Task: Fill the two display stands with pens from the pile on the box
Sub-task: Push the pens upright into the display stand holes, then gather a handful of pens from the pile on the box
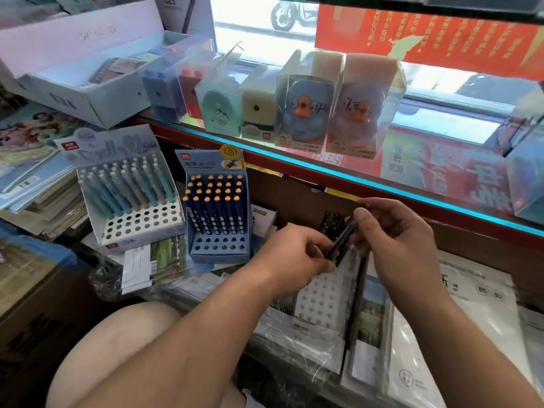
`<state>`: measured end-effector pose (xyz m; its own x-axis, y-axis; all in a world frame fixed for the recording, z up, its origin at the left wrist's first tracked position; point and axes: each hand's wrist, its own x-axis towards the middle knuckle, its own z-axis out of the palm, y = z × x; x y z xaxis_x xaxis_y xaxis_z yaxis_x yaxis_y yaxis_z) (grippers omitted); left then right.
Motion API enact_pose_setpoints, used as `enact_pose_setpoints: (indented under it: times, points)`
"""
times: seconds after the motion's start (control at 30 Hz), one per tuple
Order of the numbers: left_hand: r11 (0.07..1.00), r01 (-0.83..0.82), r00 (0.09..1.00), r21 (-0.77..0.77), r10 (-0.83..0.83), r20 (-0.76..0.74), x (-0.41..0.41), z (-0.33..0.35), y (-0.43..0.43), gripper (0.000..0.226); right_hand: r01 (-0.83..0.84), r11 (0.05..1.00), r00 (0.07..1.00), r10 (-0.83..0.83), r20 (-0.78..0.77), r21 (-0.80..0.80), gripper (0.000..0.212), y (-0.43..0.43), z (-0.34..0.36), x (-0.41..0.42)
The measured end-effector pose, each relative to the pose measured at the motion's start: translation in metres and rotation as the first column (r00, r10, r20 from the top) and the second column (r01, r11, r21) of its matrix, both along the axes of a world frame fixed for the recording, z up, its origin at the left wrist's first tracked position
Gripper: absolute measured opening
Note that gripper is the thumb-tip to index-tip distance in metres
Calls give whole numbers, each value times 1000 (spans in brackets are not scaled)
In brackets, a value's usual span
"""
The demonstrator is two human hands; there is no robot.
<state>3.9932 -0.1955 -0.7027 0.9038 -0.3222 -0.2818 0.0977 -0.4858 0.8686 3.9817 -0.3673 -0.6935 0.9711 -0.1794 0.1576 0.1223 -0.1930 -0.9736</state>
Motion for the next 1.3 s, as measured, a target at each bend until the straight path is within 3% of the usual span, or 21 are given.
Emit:
enact_pose_setpoints:
  times: [0.17,0.27,0.4,0.73,1.03,1.2,1.3]
  points:
    - [1000,-29,999,7,29,37,-5,0,-5,21,11,999,996,-7,94,-42,14,-6,4,-2]
    - [982,-58,997,179,49,53,-2,-6,2,46,111,994,985,-110,133,6,13,-13,-3,0]
    - [928,28,1000,371,-23,-19,0,-14,7,63,107,977,989,-86,118,-183,17,-18,-17,-4]
    - [934,65,998,352,-58,-30,-1,-18,7,65,113,893,992,-73,107,-435,20,-10,-44,-11]
    - [913,96,995,396,-87,-42,-2,-20,6,66,125,820,988,-53,143,-559,27,-7,-49,-12]
    - [903,104,994,416,-87,-59,-1,-20,5,66,103,713,976,60,207,-694,14,-7,-62,-8]
    - [898,108,994,427,-88,-66,-1,-19,5,66,122,656,972,73,223,-745,17,-5,-67,-7]
